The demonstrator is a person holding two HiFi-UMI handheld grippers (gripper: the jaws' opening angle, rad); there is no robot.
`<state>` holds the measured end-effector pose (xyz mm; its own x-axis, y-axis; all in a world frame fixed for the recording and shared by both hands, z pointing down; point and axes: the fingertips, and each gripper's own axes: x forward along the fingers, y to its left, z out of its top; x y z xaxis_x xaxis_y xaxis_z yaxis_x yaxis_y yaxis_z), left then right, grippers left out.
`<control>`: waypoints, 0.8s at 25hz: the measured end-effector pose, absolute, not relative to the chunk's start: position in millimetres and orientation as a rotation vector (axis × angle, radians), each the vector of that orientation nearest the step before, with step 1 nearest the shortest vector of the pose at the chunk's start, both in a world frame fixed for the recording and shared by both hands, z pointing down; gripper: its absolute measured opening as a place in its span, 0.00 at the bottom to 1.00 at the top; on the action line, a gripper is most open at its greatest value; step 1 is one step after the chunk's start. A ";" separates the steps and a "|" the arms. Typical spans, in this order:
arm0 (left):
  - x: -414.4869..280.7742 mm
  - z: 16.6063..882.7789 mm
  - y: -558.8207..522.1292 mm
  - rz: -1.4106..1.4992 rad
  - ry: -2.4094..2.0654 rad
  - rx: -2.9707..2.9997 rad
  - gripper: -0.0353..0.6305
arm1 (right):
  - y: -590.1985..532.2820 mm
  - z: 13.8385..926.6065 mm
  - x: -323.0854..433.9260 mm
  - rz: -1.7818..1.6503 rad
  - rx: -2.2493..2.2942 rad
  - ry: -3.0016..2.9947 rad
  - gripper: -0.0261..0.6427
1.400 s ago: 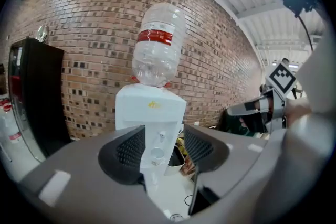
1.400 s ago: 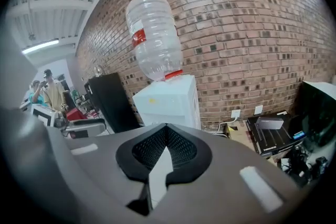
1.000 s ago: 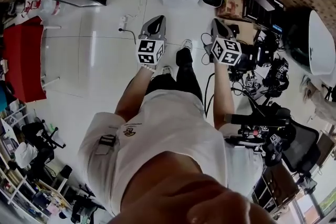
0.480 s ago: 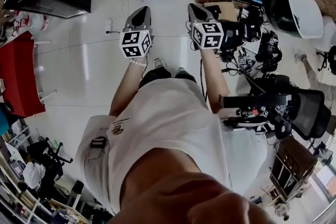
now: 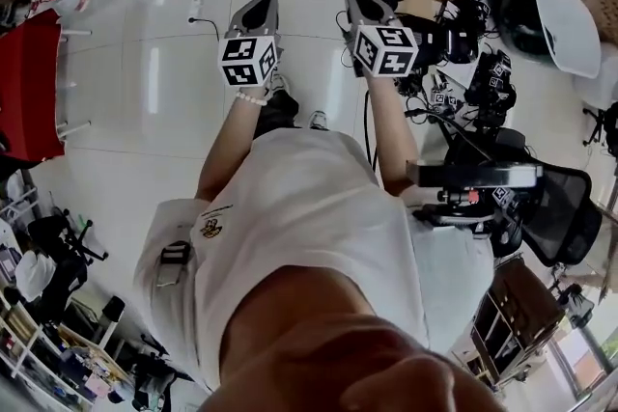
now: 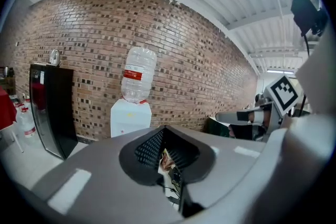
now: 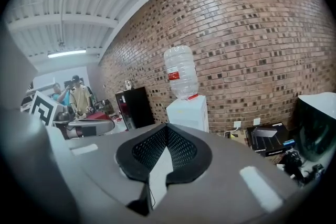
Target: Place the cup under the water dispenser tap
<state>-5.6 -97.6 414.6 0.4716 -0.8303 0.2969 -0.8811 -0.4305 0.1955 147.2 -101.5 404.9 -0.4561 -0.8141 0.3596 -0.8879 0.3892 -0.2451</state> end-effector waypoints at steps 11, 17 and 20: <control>19.6 401.6 -21.6 0.214 -1.482 2.399 0.07 | -8.0 402.4 181.5 0.618 1.526 -2.490 0.04; -1.6 386.2 -11.0 0.191 -1.417 2.434 0.07 | 14.3 394.8 161.6 0.648 1.623 -2.454 0.04; 1.0 386.9 -0.2 0.205 -1.402 2.452 0.07 | 27.2 392.5 161.1 0.659 1.660 -2.443 0.04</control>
<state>1.0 -0.2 386.9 0.5113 -0.8148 0.2733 -0.8589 -0.4741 0.1934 161.1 27.2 392.5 -0.3938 -0.8576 0.3309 -0.9076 0.3059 -0.2874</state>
